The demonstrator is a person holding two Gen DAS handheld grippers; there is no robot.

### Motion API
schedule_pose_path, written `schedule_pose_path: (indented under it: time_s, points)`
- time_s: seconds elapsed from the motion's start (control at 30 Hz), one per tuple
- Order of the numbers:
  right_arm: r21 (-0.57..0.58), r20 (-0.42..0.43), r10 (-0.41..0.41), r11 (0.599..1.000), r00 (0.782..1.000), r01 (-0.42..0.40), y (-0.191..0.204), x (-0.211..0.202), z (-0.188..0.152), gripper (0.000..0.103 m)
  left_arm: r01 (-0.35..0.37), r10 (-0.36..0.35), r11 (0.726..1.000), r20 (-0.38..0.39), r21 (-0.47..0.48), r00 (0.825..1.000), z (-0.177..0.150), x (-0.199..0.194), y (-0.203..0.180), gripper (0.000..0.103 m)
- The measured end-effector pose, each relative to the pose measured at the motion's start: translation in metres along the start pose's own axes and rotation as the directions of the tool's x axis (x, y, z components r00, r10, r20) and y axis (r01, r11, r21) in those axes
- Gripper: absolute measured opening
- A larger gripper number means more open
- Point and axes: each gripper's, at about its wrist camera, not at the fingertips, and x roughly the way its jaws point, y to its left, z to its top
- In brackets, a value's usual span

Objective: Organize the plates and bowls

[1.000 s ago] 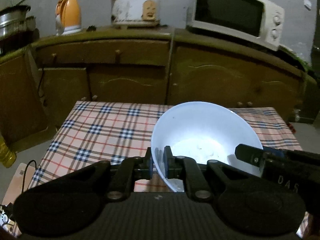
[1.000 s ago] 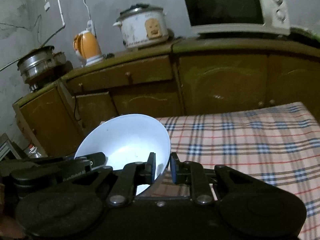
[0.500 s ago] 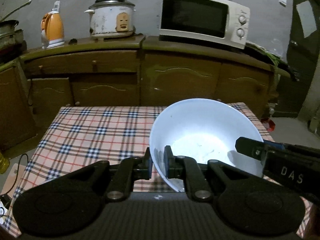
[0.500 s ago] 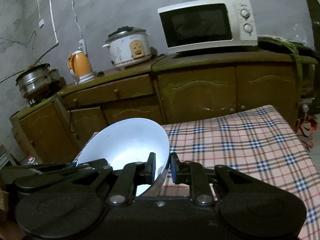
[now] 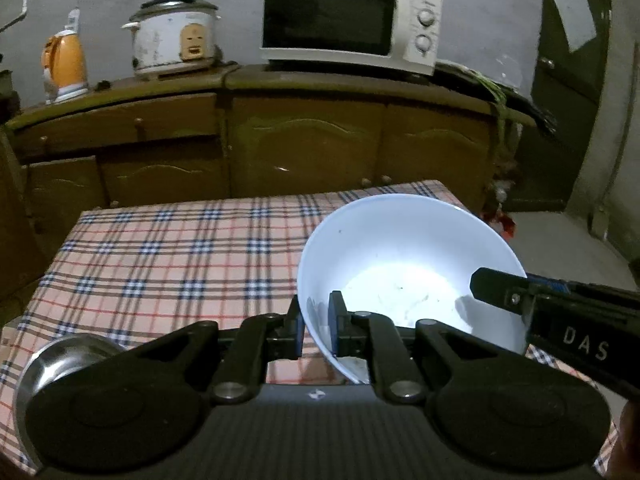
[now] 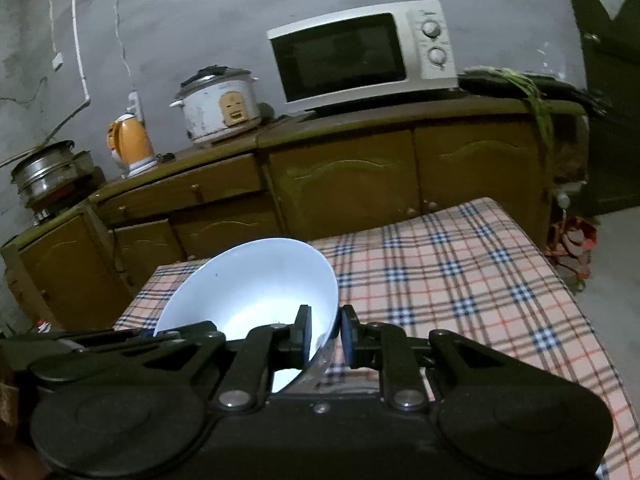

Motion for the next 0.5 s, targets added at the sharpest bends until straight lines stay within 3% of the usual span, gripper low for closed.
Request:
schedule_pose_path:
  time_s: [0.5]
  points:
    - [0.078,-0.062,-0.047,0.996,0.997,0.052,-0.047,-0.004,-0.041,0.022,0.056,-0.053,0.998,-0.081,0.041,0.995,-0.031,0.020,-0.028,0.013]
